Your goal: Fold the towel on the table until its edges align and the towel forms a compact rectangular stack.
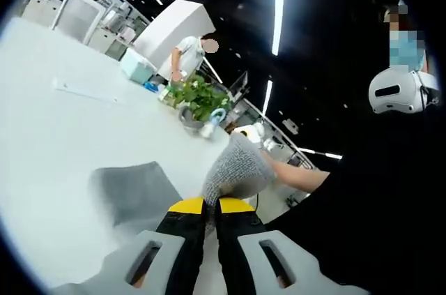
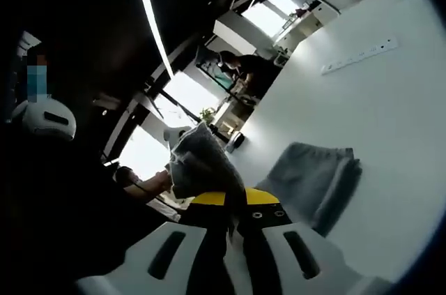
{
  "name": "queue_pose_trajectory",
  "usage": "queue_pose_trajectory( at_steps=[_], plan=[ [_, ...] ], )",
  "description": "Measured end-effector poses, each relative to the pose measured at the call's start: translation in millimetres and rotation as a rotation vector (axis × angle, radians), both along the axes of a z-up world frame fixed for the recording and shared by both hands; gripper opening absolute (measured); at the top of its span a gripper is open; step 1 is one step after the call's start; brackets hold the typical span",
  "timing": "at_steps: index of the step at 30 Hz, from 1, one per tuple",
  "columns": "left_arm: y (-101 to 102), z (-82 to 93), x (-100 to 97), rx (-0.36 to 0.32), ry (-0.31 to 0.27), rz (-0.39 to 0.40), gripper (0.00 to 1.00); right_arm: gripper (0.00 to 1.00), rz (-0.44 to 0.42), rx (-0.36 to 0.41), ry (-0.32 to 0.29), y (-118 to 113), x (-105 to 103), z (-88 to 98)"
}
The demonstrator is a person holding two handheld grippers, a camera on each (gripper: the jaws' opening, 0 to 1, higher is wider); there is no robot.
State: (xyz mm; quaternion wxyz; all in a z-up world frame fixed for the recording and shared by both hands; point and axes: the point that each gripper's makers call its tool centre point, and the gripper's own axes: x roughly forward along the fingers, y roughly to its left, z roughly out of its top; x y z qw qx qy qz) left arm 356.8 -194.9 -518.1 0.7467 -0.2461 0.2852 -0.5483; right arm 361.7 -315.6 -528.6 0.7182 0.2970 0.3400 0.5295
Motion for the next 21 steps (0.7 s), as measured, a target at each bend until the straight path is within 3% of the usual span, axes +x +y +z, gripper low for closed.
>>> queue_pose_trajectory(
  at_steps=[5,12,21],
  plan=[
    [1.4,-13.0,8.5,-0.006,0.068,0.032,0.05,0.04,-0.017,0.006,0.062,0.9,3.9,-11.8],
    [0.5,-31.6,15.1,0.023,0.094,0.047,0.05,0.04,-0.027,-0.003,0.118,0.0,7.6,-30.3],
    [-0.4,-46.6,29.3,0.011,0.151,0.096,0.05,0.04,-0.089,0.024,0.180,-3.0,21.0,-48.0]
  ],
)
